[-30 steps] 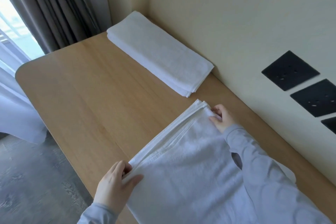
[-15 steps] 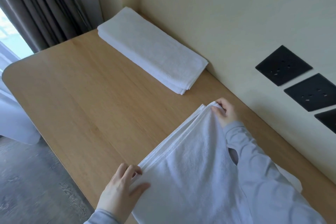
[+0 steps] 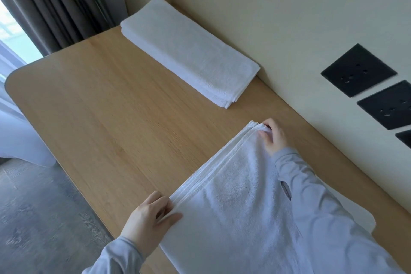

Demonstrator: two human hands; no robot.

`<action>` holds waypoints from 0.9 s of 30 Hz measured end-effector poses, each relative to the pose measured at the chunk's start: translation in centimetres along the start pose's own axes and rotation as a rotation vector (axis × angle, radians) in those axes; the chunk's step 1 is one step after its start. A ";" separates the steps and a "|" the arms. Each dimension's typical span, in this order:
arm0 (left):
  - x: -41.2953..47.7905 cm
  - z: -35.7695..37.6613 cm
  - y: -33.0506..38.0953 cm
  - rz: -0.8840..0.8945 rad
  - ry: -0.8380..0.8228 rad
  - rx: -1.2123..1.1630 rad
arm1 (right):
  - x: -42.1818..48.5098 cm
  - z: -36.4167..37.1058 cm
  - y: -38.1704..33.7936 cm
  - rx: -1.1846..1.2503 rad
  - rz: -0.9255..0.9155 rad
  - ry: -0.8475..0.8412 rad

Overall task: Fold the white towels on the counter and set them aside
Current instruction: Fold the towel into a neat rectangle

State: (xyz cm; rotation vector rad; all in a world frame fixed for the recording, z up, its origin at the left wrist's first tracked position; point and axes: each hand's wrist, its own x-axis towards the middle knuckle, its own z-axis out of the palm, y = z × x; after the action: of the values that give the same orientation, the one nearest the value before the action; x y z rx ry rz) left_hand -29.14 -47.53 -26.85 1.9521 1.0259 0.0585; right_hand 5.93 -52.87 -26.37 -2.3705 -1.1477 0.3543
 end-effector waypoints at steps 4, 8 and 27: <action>0.3 -0.7 -0.4 0.044 0.000 -0.020 | 0.5 0.1 -0.3 -0.102 0.026 0.058; 0.9 -0.9 -0.5 0.044 -0.011 0.026 | 0.9 0.5 -0.8 -0.179 0.102 0.070; -0.3 5.4 3.2 0.236 0.087 0.505 | -7.7 2.8 -3.8 -0.570 -0.699 -0.338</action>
State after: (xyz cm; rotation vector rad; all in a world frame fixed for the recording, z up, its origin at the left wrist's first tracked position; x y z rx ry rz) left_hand -25.07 -52.22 -27.58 2.5456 0.9199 0.0160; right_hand -2.50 -56.07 -26.62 -2.1782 -2.3917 0.1947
